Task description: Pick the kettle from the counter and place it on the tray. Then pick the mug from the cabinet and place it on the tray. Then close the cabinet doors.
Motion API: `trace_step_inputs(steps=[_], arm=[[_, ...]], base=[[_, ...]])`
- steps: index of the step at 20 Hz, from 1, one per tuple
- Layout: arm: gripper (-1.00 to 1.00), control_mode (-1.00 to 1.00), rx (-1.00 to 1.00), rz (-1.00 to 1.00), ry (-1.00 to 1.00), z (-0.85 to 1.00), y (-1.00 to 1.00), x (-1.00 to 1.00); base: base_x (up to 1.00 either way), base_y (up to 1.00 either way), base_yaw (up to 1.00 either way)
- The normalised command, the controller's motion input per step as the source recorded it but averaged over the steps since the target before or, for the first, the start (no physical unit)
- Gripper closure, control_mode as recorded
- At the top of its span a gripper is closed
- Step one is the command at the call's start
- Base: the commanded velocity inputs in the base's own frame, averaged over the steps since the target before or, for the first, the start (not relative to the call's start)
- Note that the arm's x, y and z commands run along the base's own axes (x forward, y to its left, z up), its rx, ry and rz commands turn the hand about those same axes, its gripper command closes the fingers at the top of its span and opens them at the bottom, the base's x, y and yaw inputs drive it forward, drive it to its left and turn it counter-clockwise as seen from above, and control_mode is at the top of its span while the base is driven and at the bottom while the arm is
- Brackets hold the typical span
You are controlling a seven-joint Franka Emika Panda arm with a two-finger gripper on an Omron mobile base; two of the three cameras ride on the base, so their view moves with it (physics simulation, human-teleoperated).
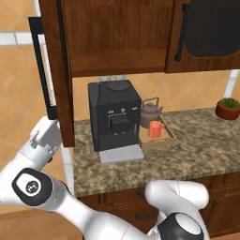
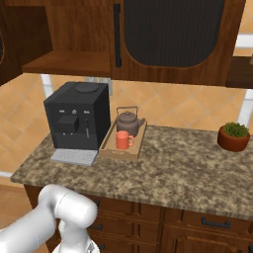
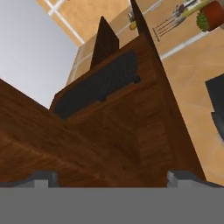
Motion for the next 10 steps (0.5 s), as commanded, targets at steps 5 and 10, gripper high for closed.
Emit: trace_step_inputs(steps=[5, 10], arm=[[-1.00, -1.00, 0.00, 0.03, 0.00, 0.22, -0.83, 0.09], [-1.00, -1.00, 0.02, 0.09, 0.01, 0.37, -0.81, 0.14]], base=[[0.00, 0.00, 0.00], [0.00, 0.00, 0.00]])
